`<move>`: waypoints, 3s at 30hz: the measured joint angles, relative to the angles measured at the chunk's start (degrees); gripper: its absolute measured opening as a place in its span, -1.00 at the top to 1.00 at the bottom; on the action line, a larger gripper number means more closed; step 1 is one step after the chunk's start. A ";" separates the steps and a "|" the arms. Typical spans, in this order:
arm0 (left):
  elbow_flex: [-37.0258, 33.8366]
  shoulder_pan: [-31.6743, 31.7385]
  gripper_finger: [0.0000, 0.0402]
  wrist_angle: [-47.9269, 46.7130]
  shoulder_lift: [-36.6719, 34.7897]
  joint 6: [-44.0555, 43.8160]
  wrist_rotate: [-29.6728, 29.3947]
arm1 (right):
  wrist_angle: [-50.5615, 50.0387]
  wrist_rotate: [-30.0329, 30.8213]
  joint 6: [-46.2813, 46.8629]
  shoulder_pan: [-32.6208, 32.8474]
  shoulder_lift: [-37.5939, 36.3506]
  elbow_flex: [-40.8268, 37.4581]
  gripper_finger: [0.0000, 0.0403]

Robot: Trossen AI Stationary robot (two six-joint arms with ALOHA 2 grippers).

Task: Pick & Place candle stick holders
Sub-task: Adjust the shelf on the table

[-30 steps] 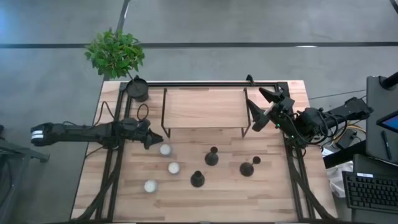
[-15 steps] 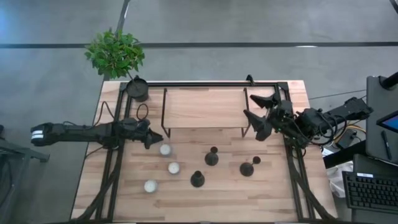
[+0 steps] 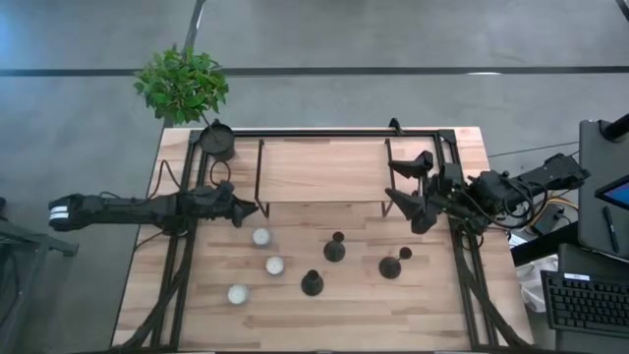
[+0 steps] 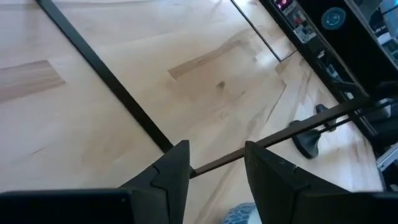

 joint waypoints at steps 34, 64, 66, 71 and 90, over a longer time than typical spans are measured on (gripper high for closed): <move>7.13 0.44 0.26 19.62 -0.96 16.78 -8.18 | 9.42 -5.69 4.06 -0.07 0.63 -0.04 -0.82; 27.56 0.39 0.26 11.77 -2.75 38.88 -10.52 | 8.12 -1.95 -25.70 -0.38 1.39 -0.04 -0.82; 29.98 0.39 0.26 7.33 -2.75 42.14 -9.50 | 8.12 -1.95 -25.73 -0.38 1.46 -0.04 -0.82; 38.47 0.39 0.26 -11.40 -2.40 43.24 -8.38 | 8.12 -1.98 -25.16 -0.38 1.49 -0.04 -0.82; 53.19 0.37 0.26 -34.25 3.31 25.37 6.48 | 12.66 -4.98 -4.32 -0.36 2.38 -0.04 -0.82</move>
